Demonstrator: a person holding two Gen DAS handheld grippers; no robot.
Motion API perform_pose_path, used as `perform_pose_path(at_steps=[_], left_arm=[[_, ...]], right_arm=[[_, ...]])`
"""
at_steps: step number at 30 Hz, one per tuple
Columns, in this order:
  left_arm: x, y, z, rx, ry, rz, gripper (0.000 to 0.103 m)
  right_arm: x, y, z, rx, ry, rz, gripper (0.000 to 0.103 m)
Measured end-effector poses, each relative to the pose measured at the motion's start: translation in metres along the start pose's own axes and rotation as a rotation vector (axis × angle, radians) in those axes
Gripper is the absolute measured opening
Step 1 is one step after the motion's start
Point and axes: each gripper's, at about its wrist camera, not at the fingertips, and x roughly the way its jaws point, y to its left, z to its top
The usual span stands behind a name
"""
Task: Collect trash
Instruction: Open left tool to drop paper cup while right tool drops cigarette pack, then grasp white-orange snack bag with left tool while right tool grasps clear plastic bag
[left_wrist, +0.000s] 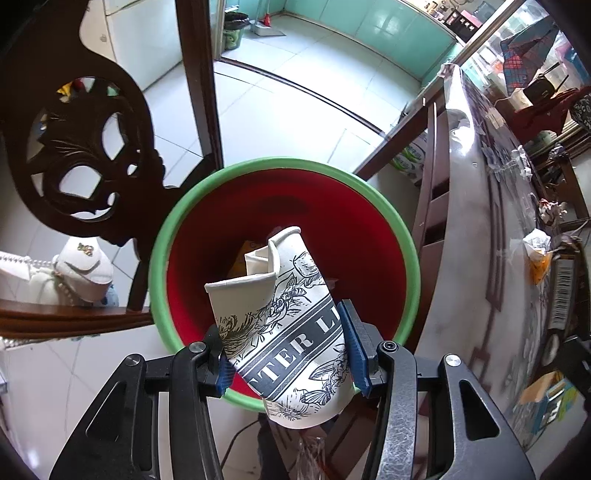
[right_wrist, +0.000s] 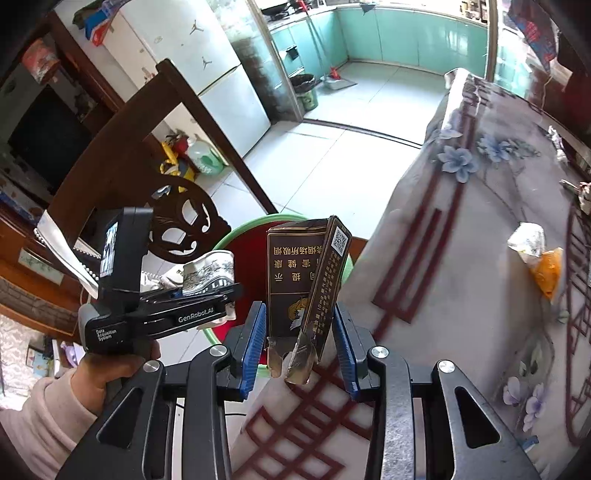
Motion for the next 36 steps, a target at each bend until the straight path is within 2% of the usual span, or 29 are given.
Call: perform_pose_path(at_steps=[8,12,16,19,27,36], left_arm=[[0.004,0.008,0.001,-0.01,0.011,-0.004,0.047],[0.004,0.017,0.0,-0.047,0.009,-0.017,0.048],[0.0,0.023,-0.003,-0.065,-0.005,0.0,0.057],[-0.003,0.028,-0.007,-0.082,-0.007,0.003,0.059],[-0.027,0.042,-0.029,-0.141,-0.039,0.032,0.059],[-0.063,0.027,-0.059,-0.128,-0.109,0.063,0.059]], right_arm=[[0.014,0.015,0.007,-0.041,0.032,-0.008,0.036],[0.018,0.021,0.009,-0.066,0.031,-0.014,0.038],[0.019,0.026,0.009,-0.081,0.039,-0.014,0.039],[0.017,0.029,0.007,-0.09,0.038,-0.018,0.041],[0.001,0.029,0.0,-0.074,0.012,-0.004,0.041],[-0.029,0.02,-0.018,-0.072,-0.026,-0.009,0.041]])
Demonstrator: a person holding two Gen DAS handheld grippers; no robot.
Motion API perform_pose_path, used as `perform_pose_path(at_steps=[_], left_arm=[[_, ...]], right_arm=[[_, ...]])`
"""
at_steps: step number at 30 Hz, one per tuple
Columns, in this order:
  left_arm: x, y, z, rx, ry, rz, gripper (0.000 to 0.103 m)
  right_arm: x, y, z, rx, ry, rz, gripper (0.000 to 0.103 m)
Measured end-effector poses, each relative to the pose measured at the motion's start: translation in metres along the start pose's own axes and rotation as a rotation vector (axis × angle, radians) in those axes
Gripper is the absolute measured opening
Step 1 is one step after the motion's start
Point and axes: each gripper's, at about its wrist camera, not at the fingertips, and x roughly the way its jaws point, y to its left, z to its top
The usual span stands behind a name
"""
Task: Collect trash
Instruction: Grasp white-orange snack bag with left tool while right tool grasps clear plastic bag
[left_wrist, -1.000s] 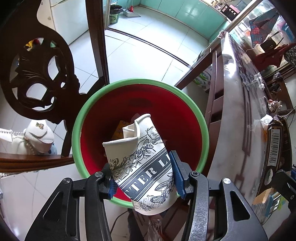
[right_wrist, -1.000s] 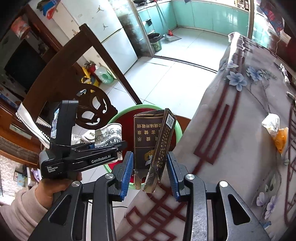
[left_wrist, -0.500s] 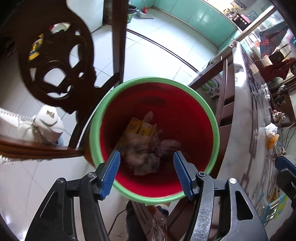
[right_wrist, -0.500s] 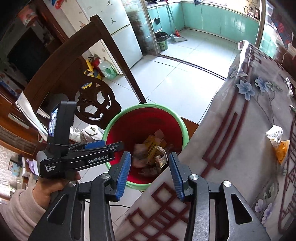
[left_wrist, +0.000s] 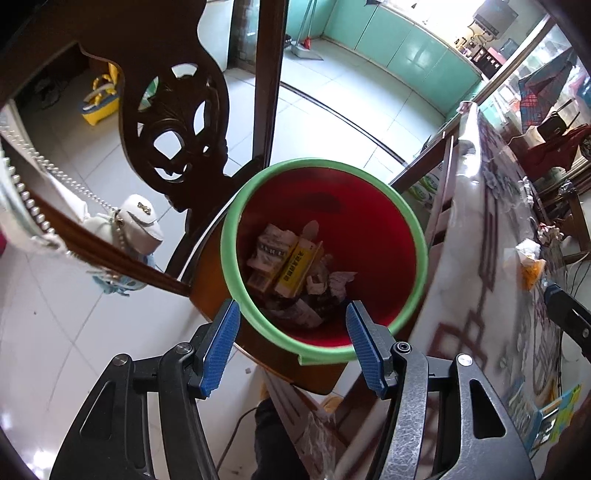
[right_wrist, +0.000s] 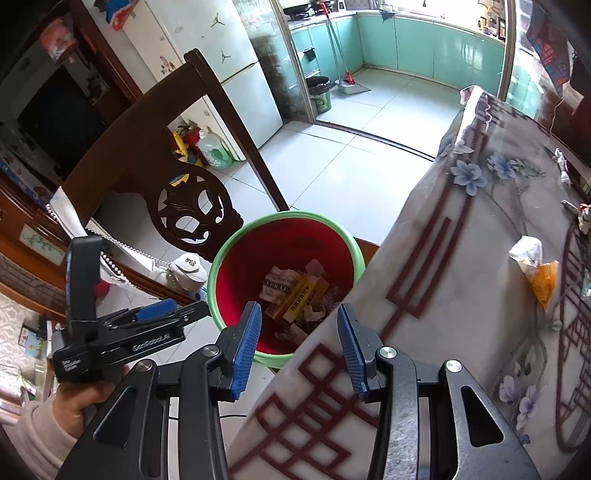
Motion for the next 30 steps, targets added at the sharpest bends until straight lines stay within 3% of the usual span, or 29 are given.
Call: perform_pose_path(at_steps=[12,23,30], left_arm=[[-0.04,-0.062,-0.048,0.048,-0.056,-0.004,0.059],[-0.06,-0.173,-0.086,0.147,-0.096,-0.073,0.059],[-0.058,-0.251,-0.104,0.264,-0.083,-0.142,0.059]], right_arm=[[-0.069,-0.055,-0.06,0.024,-0.04,-0.005,0.045],[-0.144,-0.187,-0.123,0.135,-0.077,-0.122,0.045],[-0.184,-0.26,-0.137,0.205,-0.128,-0.202,0.046]])
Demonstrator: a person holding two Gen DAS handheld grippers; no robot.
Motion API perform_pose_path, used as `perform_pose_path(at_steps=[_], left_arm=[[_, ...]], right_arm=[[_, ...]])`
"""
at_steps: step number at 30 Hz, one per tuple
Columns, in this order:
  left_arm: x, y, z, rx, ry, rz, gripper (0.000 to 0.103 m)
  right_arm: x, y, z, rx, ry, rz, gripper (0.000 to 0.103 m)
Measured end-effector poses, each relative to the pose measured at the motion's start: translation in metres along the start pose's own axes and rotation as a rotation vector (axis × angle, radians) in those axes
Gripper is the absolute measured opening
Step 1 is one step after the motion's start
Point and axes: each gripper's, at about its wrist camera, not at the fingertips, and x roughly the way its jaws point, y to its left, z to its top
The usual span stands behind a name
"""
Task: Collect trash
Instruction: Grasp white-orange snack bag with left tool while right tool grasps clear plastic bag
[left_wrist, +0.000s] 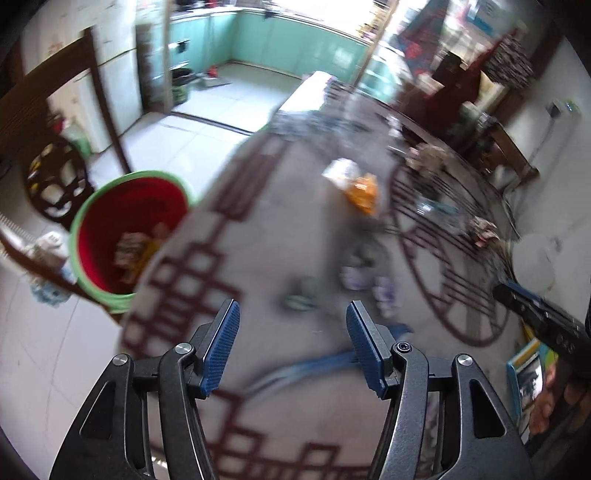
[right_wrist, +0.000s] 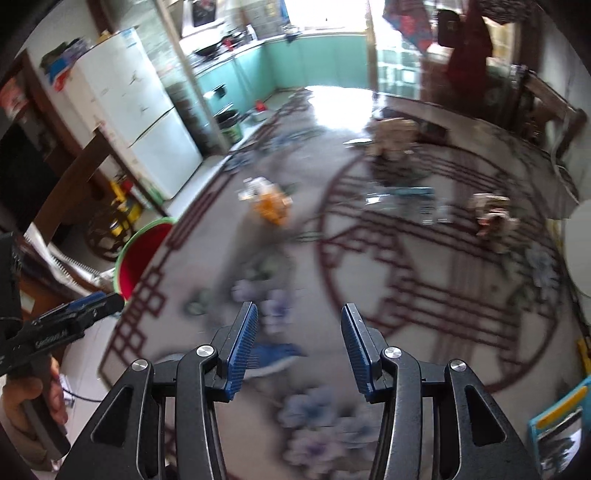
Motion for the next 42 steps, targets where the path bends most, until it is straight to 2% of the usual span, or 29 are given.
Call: perform_pose_path(at_steps=[3,6,12,16,22,28,30,32,33,34,37,42], left_arm=[[0.004,-0.034,0.009,0.056,-0.012,-0.034,0.061],[0.004,-0.057,0.018,0.086,-0.033,-0.061,0.069],[0.011,-0.095,0.036,0.148,-0.046,-0.078,0.074],[0.015,-0.099,0.042,0.149,-0.045,-0.078,0.076],[0.031,-0.091,0.055,0.126,-0.017,-0.026,0.076],[0.061,-0.079,0.075,0.063,0.012,0.011,0.076],[0.072,-0.078,0.082,0.043,0.026,0.012,0.076],[0.083,-0.077,0.088,0.03,0.032,0.016,0.076],[0.088,-0.077,0.091,0.026,0.036,0.019,0.076],[0.096,-0.078,0.095,0.019,0.042,0.02,0.076],[0.115,-0.08,0.106,0.001,0.053,0.025,0.076],[0.147,-0.084,0.124,-0.055,0.065,0.02,0.076]], right_arm=[[-0.006,-0.029,0.01,0.02,-0.026,-0.026,0.051],[-0.004,-0.06,0.027,0.023,-0.042,-0.031,0.055],[0.035,-0.105,0.077,-0.043,-0.055,-0.098,0.059],[0.073,-0.121,0.097,-0.1,-0.004,-0.059,0.059],[0.129,-0.123,0.113,-0.191,0.091,-0.004,0.059],[0.166,-0.12,0.121,-0.208,0.157,0.02,0.059],[0.174,-0.121,0.121,-0.195,0.167,-0.012,0.053],[0.174,-0.124,0.119,-0.15,0.153,0.017,0.025],[0.173,-0.125,0.119,-0.128,0.15,0.032,0.019],[0.172,-0.126,0.117,-0.107,0.148,0.048,0.007],[0.162,-0.127,0.109,-0.053,0.104,0.082,0.003],[0.139,-0.13,0.099,0.035,0.046,0.116,0.001]])
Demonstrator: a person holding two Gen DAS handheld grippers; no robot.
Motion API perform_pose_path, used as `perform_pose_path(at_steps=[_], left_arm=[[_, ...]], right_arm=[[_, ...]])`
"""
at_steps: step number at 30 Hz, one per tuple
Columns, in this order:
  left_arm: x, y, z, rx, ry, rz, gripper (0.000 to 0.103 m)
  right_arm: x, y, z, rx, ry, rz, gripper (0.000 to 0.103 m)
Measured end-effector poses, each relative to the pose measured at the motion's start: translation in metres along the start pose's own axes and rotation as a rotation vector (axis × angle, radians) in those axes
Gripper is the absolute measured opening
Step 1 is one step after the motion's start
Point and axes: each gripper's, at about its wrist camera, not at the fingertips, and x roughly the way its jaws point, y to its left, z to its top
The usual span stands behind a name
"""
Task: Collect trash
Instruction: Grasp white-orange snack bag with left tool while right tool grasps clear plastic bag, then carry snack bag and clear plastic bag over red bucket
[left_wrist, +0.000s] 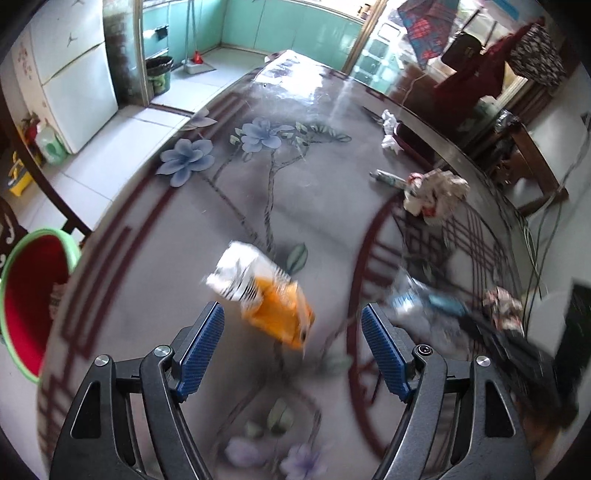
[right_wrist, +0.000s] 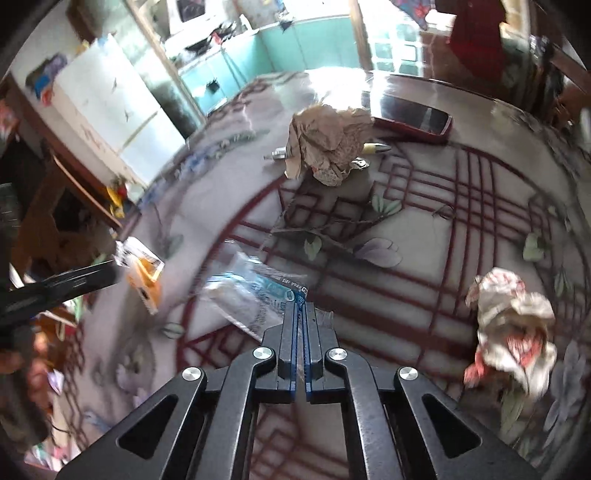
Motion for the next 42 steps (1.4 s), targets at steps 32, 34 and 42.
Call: perform_pose_path(at_steps=[32,34,42], left_arm=[[-0.046,0.048,-0.059,-0.022,0.007,0.038,0.015],[-0.051,0.055,-0.064,-0.035,0.007,0.044,0.015],[-0.066,0.072,-0.077,-0.065,-0.013,0.05,0.015]], right_arm=[[0.033,0.06,-0.037,-0.082,0.146,0.031,0.056],[0.036,0.066,-0.04,-0.113,0.154,0.014,0.047],[0.035,0.08,-0.049,-0.146,0.16,-0.01,0.01]])
